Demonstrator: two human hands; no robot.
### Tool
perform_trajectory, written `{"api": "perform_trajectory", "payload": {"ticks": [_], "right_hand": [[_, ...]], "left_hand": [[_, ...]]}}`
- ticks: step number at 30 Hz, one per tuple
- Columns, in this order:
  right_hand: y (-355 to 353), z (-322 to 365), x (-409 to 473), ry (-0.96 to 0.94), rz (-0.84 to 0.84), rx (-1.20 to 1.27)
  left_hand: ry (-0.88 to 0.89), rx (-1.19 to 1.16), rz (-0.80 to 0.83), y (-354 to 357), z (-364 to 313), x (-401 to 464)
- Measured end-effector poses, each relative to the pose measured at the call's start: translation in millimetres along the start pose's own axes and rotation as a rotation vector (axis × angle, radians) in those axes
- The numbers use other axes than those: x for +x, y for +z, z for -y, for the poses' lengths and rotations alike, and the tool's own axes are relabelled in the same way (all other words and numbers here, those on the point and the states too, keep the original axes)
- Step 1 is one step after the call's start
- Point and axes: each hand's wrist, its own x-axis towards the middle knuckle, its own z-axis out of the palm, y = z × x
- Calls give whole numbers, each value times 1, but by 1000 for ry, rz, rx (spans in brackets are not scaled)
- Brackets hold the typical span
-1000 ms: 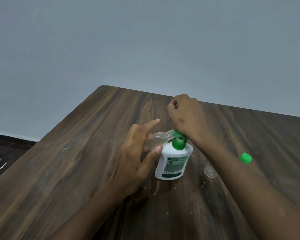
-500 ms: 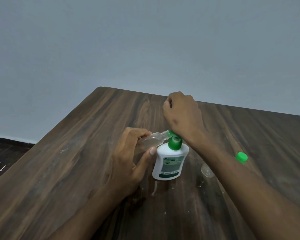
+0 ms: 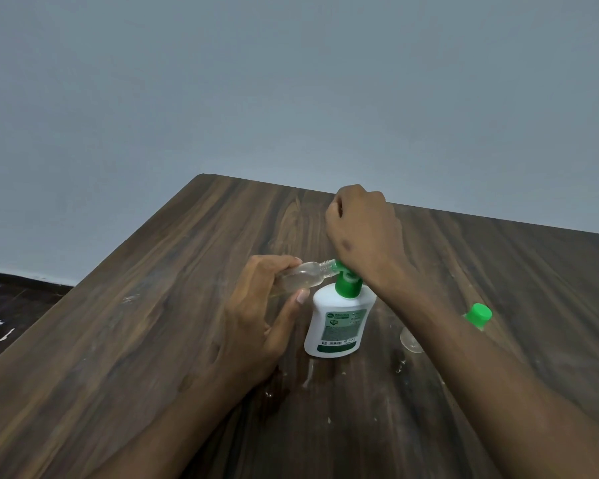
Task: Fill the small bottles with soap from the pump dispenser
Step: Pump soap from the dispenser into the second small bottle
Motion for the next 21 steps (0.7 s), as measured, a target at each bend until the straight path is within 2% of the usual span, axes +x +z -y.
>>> {"api": "perform_trajectory", "payload": {"ticks": [21], "right_hand": [[-1, 1, -4, 12, 7, -22]], "left_hand": [[-12, -7, 26, 0, -3, -3]]}}
